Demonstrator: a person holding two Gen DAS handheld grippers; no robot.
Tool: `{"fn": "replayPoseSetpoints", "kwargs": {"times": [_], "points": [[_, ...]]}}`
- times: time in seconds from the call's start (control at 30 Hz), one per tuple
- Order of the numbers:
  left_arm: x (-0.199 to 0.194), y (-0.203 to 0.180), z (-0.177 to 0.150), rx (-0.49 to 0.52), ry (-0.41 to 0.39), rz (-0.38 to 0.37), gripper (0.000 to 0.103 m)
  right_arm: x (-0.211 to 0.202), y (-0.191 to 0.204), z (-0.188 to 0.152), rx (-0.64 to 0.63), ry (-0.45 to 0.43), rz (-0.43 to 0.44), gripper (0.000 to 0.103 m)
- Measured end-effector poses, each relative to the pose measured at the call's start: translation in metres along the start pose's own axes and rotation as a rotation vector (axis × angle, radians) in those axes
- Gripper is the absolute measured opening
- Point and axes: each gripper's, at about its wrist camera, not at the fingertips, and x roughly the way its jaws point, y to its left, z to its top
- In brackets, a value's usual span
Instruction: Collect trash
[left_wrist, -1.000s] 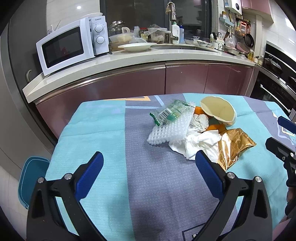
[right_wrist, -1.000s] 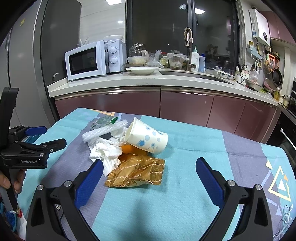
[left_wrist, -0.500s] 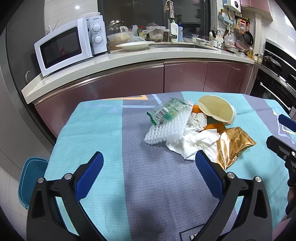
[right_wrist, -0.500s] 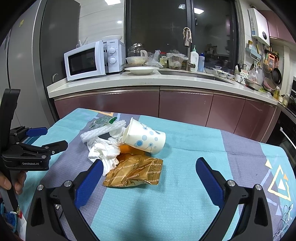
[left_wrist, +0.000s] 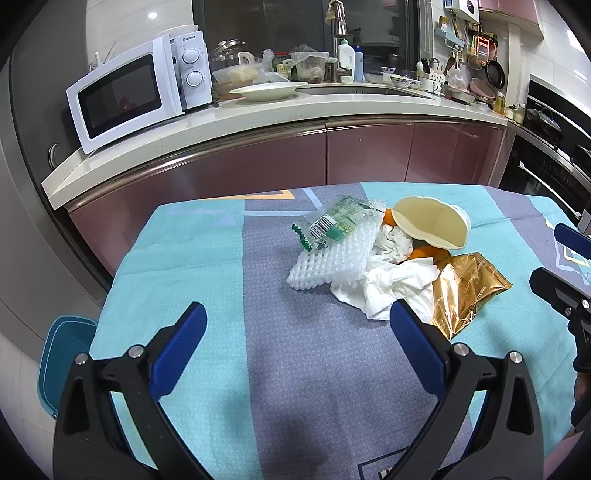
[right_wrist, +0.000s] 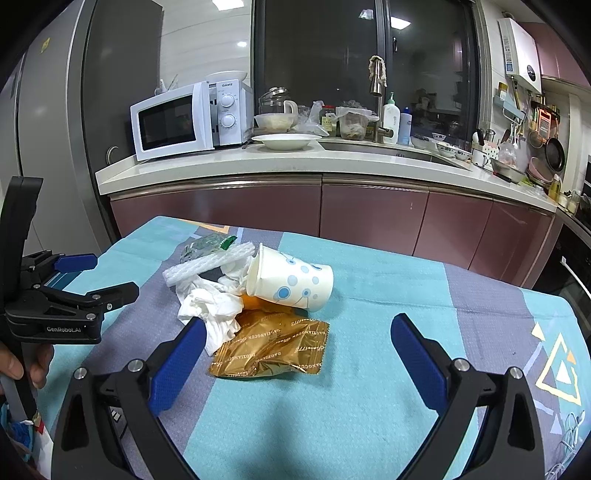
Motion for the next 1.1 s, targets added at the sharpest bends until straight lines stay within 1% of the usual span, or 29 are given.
{"fn": "replayPoseSetpoints", "kwargs": {"times": [1.1], "points": [[0.012,0.001,0.003,-0.003,0.014,0.005,0.098,0.012,0.0,-0.001,-0.01,0.008,0.014,0.097]]}}
